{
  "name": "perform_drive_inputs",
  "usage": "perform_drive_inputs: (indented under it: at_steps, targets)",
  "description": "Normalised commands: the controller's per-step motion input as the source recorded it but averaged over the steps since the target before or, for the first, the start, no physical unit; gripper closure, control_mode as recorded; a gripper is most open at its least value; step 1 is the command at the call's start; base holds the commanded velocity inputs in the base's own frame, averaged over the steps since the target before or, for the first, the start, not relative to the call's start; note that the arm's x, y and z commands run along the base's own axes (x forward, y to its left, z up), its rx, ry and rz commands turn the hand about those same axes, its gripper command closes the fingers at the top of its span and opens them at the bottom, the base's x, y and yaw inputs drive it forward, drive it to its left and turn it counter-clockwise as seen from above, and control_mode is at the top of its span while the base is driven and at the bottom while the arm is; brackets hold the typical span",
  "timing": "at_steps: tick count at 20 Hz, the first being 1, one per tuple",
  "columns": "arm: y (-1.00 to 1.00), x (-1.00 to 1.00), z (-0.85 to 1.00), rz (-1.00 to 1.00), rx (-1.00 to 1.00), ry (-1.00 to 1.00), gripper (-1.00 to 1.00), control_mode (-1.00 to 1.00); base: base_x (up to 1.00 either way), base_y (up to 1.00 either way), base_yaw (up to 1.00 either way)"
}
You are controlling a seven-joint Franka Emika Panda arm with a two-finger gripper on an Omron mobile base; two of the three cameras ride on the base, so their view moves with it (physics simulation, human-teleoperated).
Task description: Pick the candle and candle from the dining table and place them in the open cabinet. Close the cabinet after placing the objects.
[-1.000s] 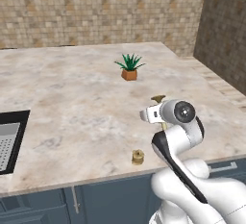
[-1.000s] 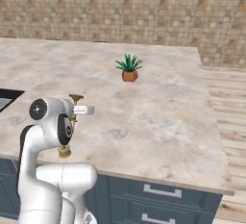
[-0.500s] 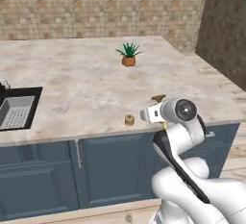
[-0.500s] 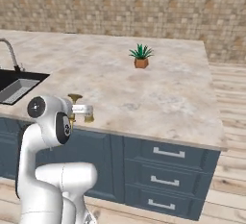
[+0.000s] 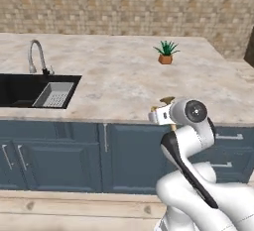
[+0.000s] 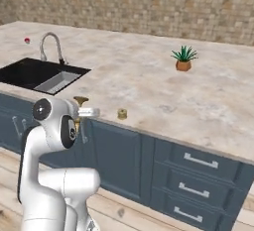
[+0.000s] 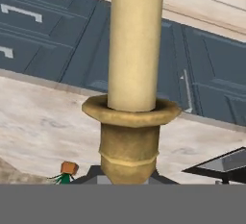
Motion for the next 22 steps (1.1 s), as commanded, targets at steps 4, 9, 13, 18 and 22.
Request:
perform_drive_inputs:
  at_steps: [4, 9, 13, 18, 22]
  targets:
    - [0.00, 0.00, 0.00, 0.00, 0.00, 0.00, 1.00, 1.00, -0.12, 0.32, 0.62]
    - [0.00, 0.00, 0.00, 0.00, 0.00, 0.00, 1.00, 1.00, -0.06, 0.33, 0.63]
    - [0.00, 0.00, 0.00, 0.00, 0.00, 0.00, 1.00, 1.00, -0.02, 0.30, 0.59]
    - [0.00, 0.00, 0.00, 0.00, 0.00, 0.00, 1.00, 1.00, -0.01, 0.28, 0.58]
    - [0.00, 0.00, 0.00, 0.00, 0.00, 0.00, 1.00, 1.00, 0.00, 0.26, 0.55]
